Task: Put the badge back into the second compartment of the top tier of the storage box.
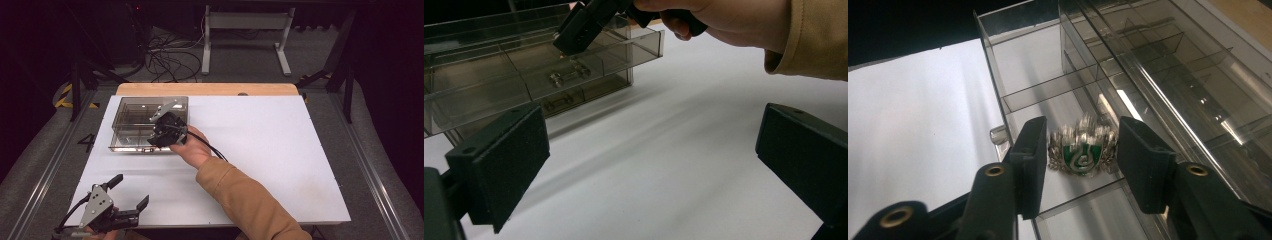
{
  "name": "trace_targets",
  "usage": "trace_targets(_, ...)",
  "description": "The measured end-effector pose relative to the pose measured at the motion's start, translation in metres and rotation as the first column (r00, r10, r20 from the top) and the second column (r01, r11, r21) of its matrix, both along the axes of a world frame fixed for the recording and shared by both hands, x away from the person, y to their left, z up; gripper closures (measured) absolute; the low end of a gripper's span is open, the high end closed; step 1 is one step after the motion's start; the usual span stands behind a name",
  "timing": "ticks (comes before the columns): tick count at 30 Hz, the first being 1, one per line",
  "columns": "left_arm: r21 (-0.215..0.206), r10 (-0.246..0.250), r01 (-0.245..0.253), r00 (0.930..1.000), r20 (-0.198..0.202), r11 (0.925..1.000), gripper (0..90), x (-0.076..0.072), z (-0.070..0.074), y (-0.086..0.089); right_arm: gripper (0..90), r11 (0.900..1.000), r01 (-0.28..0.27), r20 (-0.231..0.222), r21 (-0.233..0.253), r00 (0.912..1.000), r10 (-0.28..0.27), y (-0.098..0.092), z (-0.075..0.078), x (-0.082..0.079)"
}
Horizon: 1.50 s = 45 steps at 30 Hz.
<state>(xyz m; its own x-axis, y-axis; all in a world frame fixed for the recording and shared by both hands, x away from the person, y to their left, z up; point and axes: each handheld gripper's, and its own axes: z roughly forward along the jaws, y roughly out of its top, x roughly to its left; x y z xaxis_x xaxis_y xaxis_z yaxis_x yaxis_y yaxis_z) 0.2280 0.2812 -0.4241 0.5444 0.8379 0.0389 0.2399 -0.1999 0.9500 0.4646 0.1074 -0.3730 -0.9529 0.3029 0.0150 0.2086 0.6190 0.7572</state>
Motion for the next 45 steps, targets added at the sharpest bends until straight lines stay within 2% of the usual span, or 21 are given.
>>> trace_targets(8,0.001,0.001,-0.001,1.0000,0.001,1.0000,1.5,0.000,0.000,0.000,48.8,1.000,-0.003,0.000,0.014,1.0000,0.003,-0.003,0.004,-0.001)
trace_targets(13,0.001,0.002,-0.002,1.0000,0.004,1.0000,1.5,0.000,0.000,0.000,36.8,0.999,-0.012,-0.016,0.041,0.9998,0.012,-0.010,0.012,-0.002)
trace_targets(20,0.003,0.005,-0.005,1.0000,0.008,1.0000,1.5,0.000,0.000,0.000,22.7,0.993,-0.048,-0.002,0.106,0.9988,0.048,-0.025,0.031,-0.013)
trace_targets(23,0.000,0.006,-0.006,0.9999,0.008,1.0000,1.5,0.000,0.000,0.001,21.0,0.991,-0.058,0.024,0.121,0.9982,0.056,-0.032,0.037,-0.019)
trace_targets(32,0.013,0.004,-0.004,1.0000,0.005,0.9999,1.5,0.000,0.001,0.001,18.3,0.987,-0.056,0.048,0.150,0.9976,0.049,-0.050,0.045,-0.025)
trace_targets(39,0.009,0.005,-0.005,1.0000,0.008,1.0000,1.5,0.001,0.000,0.000,18.3,0.987,-0.058,0.059,0.153,0.9971,0.050,-0.056,0.049,-0.028)
trace_targets(45,0.007,0.004,-0.004,1.0000,0.005,1.0000,1.5,0.001,0.000,0.001,15.1,0.987,-0.053,0.087,0.149,0.9953,0.040,-0.067,0.054,-0.034)
